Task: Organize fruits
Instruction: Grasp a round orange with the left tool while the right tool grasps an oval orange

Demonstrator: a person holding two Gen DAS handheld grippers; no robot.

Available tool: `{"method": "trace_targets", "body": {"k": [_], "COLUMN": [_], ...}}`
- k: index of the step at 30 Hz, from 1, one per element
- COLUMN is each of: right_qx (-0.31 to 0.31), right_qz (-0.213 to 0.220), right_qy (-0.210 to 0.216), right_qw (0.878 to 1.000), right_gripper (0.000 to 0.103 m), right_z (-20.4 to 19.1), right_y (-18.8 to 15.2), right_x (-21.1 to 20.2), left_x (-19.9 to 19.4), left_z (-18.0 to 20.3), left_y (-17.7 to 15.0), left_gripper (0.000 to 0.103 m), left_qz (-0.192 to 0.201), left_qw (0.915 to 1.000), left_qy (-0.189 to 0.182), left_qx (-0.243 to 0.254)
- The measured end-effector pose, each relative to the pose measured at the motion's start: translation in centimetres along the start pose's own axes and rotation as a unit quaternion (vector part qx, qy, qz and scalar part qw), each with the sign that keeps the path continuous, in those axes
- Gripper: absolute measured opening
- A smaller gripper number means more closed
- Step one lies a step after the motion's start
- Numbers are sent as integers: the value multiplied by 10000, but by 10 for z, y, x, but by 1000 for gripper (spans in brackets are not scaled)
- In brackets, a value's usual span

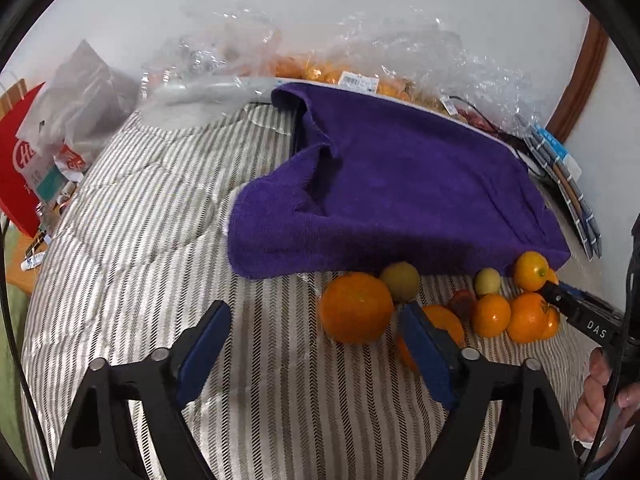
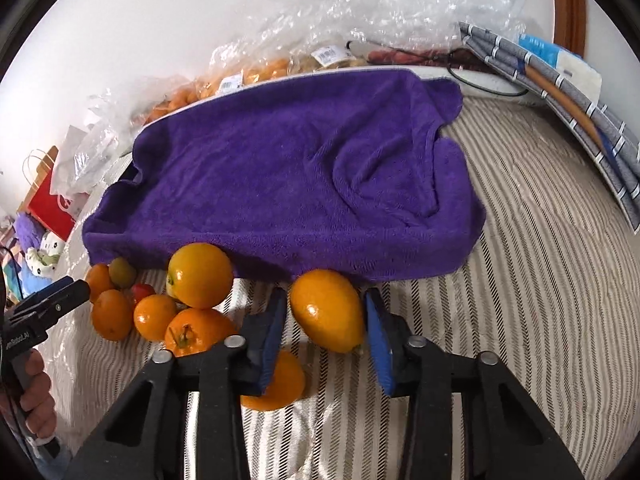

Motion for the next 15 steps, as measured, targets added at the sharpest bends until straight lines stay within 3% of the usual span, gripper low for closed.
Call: {"method": "trace_targets", "body": {"k": [5, 12, 13, 15], "right_qx": [18, 244, 255, 251], "right_qz": [10, 64, 86, 131], "right_qy": [-1, -128, -159, -226], "right_qw": [10000, 9996, 9995, 9993], "right_gripper": [35, 35, 35, 35], "right_z": [7, 27, 28, 30], "right_y": [-4, -12, -14, -18], "right_x": [-3, -18, -22, -28], "left_x": [12, 18, 18, 18], "left_z": [4, 6, 7, 7], "left_y": [1, 4, 3, 4], "left_gripper": [63, 48, 40, 39], "left_qz": [-186, -221, -231, -260], "left_qw": [9996, 9990, 9987, 9983], "left_qy": [-182, -362, -440, -493], "left_qx": [-51, -106, -111, -159]}}
Point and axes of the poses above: each gripper's, at about its wrist camera, not at the fingertips, and x roughly the way its jaws point, z to its right, y to its top, the point moved 2 cm from there along x, roughly the way its jaws point, and after that the axes turned 9 degrees about -y, right-handed, at the moved point
